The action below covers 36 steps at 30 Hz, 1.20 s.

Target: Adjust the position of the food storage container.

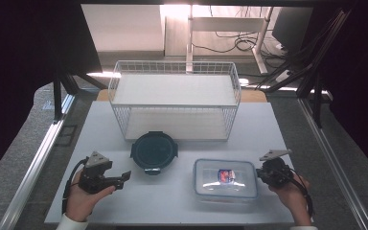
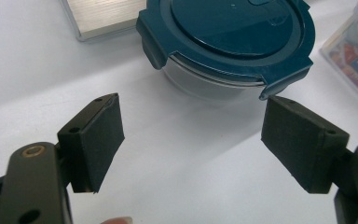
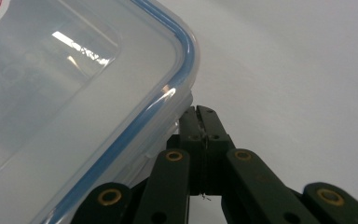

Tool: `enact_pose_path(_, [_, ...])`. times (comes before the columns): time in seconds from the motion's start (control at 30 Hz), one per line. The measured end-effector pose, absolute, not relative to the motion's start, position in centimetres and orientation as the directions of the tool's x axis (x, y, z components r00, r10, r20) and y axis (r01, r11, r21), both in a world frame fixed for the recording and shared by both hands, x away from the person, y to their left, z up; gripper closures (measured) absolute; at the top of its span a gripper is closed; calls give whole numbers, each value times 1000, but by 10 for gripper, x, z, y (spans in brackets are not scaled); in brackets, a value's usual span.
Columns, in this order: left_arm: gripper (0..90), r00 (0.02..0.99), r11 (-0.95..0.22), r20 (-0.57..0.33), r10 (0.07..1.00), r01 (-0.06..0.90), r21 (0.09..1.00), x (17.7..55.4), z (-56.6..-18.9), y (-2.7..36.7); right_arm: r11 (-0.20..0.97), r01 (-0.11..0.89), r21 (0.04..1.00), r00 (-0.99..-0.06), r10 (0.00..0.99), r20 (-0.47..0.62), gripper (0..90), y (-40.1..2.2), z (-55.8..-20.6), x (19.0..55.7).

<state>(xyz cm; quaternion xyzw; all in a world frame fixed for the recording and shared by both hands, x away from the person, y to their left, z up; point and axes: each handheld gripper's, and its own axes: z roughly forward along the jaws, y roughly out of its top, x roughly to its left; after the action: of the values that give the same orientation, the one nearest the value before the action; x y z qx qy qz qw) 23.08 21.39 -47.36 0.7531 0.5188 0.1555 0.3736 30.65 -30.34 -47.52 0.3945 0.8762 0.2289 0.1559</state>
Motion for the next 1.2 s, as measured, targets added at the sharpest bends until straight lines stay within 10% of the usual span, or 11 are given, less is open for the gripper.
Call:
enact_pose_path(0.9, [203,419,-184,-151,896,658,730,230,-472,212,649,536,540,-721,684,-106,888,-256,-475,296])
enact_pose_path(1.2, [195,414,-173,-155,897,651,739,228,-470,212,508,546,666,-630,773,-73,887,-284,-443,278])
